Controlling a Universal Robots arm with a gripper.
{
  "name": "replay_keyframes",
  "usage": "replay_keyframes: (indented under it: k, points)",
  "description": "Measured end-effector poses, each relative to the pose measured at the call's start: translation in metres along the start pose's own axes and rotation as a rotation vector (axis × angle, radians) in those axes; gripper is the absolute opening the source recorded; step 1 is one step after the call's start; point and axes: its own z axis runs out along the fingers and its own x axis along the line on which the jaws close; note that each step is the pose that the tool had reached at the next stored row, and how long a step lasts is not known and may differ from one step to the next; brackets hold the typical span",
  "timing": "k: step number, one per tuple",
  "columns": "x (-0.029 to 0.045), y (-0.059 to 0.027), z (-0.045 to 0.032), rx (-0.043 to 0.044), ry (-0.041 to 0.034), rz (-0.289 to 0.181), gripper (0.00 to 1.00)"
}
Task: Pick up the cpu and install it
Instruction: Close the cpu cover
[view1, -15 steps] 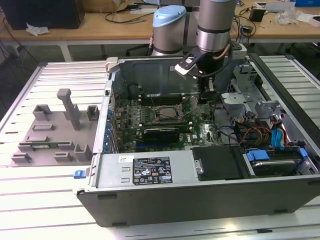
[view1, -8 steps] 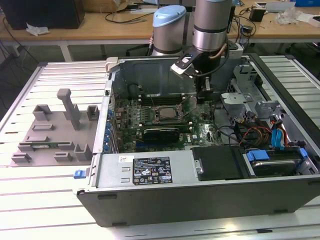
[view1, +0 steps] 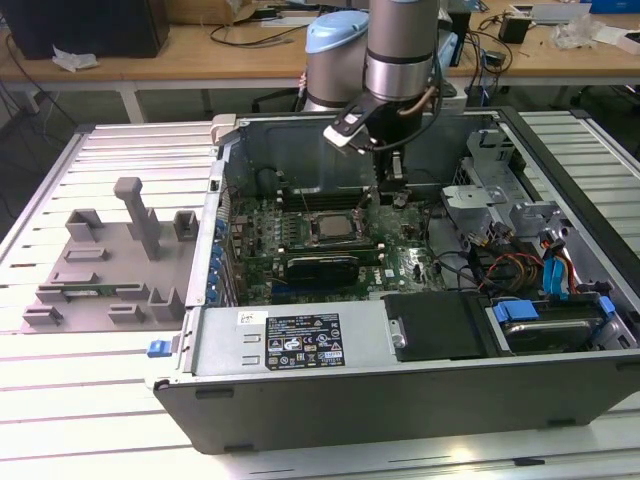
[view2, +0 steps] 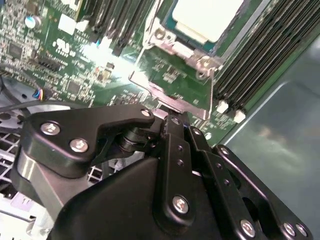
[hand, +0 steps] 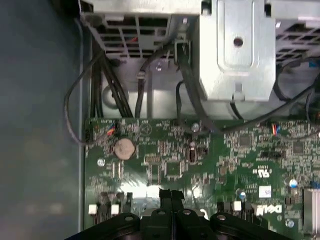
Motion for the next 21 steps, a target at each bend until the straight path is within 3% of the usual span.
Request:
replay_keyframes:
  k: [7,8,9,13,14,16,21]
  points:
    - [0.0041,-0.0202,-0.0007,-0.0057,0.0,0.0,0.11]
    - [0.0057,-0.0288,-0.001,-0.007,0.0,0.0,0.11]
    - [0.006,-0.0319,-0.0011,-0.0072,-0.0002,0.0,0.11]
    - [0.006,-0.0323,-0.0011,-0.007,-0.0002,0.0,0.11]
    - [0.0062,-0.0322,-0.0008,-0.0032,0.0001,-0.001,0.11]
    - [0.0061,-0.0323,-0.0005,0.025,0.0,-0.002,0.11]
    - [0.0056,-0.0347,0.0004,0.0288,-0.0002,-0.002,0.11]
